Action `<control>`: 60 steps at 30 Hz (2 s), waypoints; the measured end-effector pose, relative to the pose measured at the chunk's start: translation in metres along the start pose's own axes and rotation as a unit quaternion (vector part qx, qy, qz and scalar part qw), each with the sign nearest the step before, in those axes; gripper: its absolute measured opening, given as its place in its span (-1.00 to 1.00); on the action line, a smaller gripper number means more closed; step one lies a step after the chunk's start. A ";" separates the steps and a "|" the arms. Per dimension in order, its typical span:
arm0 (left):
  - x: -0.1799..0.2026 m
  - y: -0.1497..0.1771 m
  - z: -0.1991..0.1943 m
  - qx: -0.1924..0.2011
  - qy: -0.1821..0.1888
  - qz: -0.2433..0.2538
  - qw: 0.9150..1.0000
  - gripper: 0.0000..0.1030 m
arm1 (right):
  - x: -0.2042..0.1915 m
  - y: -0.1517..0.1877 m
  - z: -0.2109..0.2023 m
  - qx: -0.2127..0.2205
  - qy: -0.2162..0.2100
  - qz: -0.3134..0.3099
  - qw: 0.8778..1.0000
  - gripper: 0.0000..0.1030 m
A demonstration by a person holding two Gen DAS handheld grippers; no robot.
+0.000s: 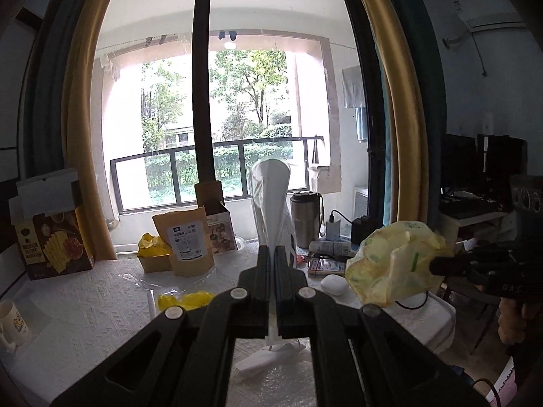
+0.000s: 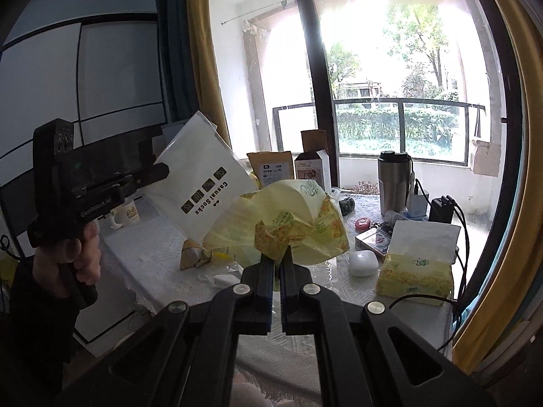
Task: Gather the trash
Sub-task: 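Carry both held bags down toward the yellow bin with both tools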
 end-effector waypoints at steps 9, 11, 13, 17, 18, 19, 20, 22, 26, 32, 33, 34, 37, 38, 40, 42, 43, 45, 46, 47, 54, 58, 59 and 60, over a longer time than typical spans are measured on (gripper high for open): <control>0.003 0.019 -0.060 0.021 -0.017 -0.007 1.000 -0.96 | -0.044 0.012 -0.022 0.006 -0.013 -0.033 0.999 -0.95; 0.000 0.027 -0.073 0.020 -0.017 -0.017 1.000 -0.96 | -0.058 0.016 -0.027 0.007 -0.021 -0.041 0.999 -0.95; -0.003 0.035 -0.085 0.022 -0.022 -0.025 0.999 -0.96 | -0.070 0.019 -0.031 0.007 -0.027 -0.047 0.998 -0.95; -0.007 0.053 -0.110 0.023 -0.035 -0.039 0.998 -0.96 | -0.094 0.027 -0.036 0.006 -0.036 -0.064 0.997 -0.95; -0.009 0.058 -0.115 0.022 -0.038 -0.042 0.998 -0.96 | -0.099 0.029 -0.036 0.005 -0.038 -0.067 0.997 -0.95; -0.010 0.062 -0.121 0.022 -0.041 -0.045 0.998 -0.96 | -0.107 0.033 -0.037 0.005 -0.042 -0.071 0.997 -0.95; -0.012 0.067 -0.126 0.021 -0.043 -0.047 0.998 -0.96 | -0.112 0.034 -0.038 0.004 -0.044 -0.073 0.996 -0.95; -0.015 0.078 -0.137 0.018 -0.050 -0.052 0.997 -0.96 | -0.121 0.038 -0.038 0.003 -0.050 -0.076 0.996 -0.95; -0.021 0.097 -0.156 0.012 -0.062 -0.062 0.996 -0.96 | -0.145 0.052 -0.038 -0.005 -0.064 -0.084 0.994 -0.95; -0.030 0.122 -0.181 0.006 -0.079 -0.079 0.994 -0.96 | -0.174 0.069 -0.034 -0.018 -0.082 -0.094 0.992 -0.95; -0.031 0.125 -0.184 0.005 -0.081 -0.082 0.993 -0.96 | -0.178 0.070 -0.033 -0.019 -0.084 -0.095 0.992 -0.95; -0.032 0.129 -0.187 0.005 -0.083 -0.085 0.993 -0.96 | -0.183 0.073 -0.033 -0.021 -0.089 -0.098 0.991 -0.95; -0.035 0.141 -0.194 -0.001 -0.089 -0.093 0.992 -0.96 | -0.189 0.076 -0.030 -0.024 -0.096 -0.105 0.990 -0.95; -0.034 0.144 -0.194 -0.003 -0.091 -0.095 0.991 -0.96 | -0.193 0.079 -0.029 -0.025 -0.100 -0.108 0.989 -0.95; -0.036 0.155 -0.196 -0.012 -0.096 -0.102 0.990 -0.96 | -0.202 0.084 -0.027 -0.026 -0.108 -0.113 0.987 -0.95; -0.037 0.166 -0.196 -0.019 -0.097 -0.113 0.989 -0.96 | -0.210 0.091 -0.023 -0.029 -0.117 -0.116 0.986 -0.95; -0.037 0.172 -0.196 -0.024 -0.098 -0.117 0.988 -0.96 | -0.213 0.093 -0.023 -0.031 -0.120 -0.117 0.985 -0.95; -0.039 0.186 -0.196 -0.034 -0.098 -0.130 0.986 -0.96 | -0.221 0.101 -0.017 -0.039 -0.124 -0.122 0.984 -0.95; -0.040 0.193 -0.195 -0.039 -0.098 -0.136 0.985 -0.96 | -0.225 0.106 -0.014 -0.044 -0.128 -0.125 0.983 -0.95; -0.040 0.200 -0.193 -0.046 -0.100 -0.140 0.984 -0.96 | -0.229 0.110 -0.011 -0.049 -0.132 -0.127 0.982 -0.95; -0.046 0.252 -0.174 -0.097 -0.100 -0.183 0.973 -0.96 | -0.256 0.131 0.006 -0.079 -0.152 -0.148 0.974 -0.95; -0.050 0.279 -0.167 -0.117 -0.094 -0.212 0.966 -0.96 | -0.270 0.146 0.018 -0.097 -0.158 -0.160 0.970 -0.95; -0.052 0.285 -0.166 -0.120 -0.095 -0.220 0.963 -0.96 | -0.271 0.148 0.020 -0.100 -0.159 -0.160 0.969 -0.95; -0.054 0.291 -0.165 -0.123 -0.094 -0.229 0.961 -0.96 | -0.272 0.151 0.022 -0.104 -0.160 -0.160 0.969 -0.95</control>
Point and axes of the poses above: each gripper's, at about its wrist camera, not at the fingertips, and z roughly the way its jaws point, x to its right, y to its underside, the point moved 3 cm from there along z, roughly the way its jaws point, and after that the axes turned 13 degrees about y, right-handed, at the moved point
